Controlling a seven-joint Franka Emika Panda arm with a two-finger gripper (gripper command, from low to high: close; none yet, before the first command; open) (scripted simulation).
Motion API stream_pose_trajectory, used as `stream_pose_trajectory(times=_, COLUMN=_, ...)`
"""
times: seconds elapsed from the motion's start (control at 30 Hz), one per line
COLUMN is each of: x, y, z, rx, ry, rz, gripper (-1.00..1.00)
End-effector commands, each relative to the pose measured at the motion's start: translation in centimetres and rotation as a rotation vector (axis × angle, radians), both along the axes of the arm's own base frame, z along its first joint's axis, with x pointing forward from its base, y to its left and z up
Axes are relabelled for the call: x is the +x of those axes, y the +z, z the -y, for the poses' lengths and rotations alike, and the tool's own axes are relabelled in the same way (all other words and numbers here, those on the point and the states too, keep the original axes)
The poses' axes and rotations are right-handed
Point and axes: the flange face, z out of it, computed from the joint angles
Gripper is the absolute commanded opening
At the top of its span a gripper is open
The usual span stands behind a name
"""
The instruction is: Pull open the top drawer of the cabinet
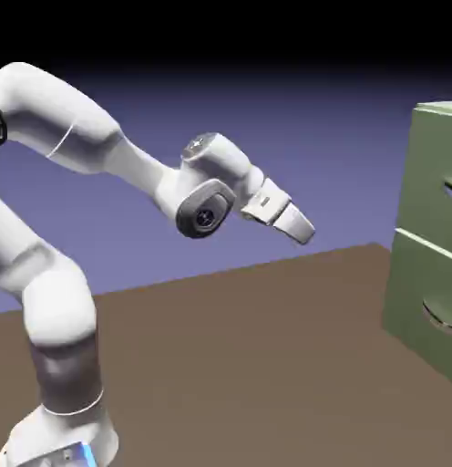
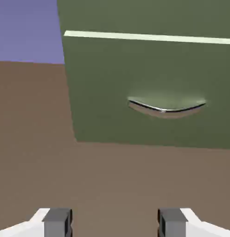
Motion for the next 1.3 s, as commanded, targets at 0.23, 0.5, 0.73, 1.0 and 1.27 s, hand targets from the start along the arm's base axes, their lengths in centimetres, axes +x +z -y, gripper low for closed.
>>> stream_pose_trajectory(times=0.23, x=1.1, y=5.7, z=3.4, rx=0.137, ry=-0.226, rz=0.088, gripper=0.0)
stream_pose_trajectory(times=0.5, x=2.0, y=9.9, z=5.0, rx=0.292, ry=-0.388, rz=0.18, gripper=0.0)
stream_pose_trajectory(times=0.73, x=3.5, y=12.1, z=5.2, rx=0.438, ry=-0.479, rz=0.257, gripper=0.0)
stream_pose_trajectory(times=1.0, x=6.4, y=12.8, z=4.7, rx=0.615, ry=-0.538, rz=0.333, gripper=0.0)
stream_pose_trajectory(times=1.27, x=10.7, y=11.4, z=4.4, rx=0.807, ry=-0.563, rz=0.395, gripper=0.0)
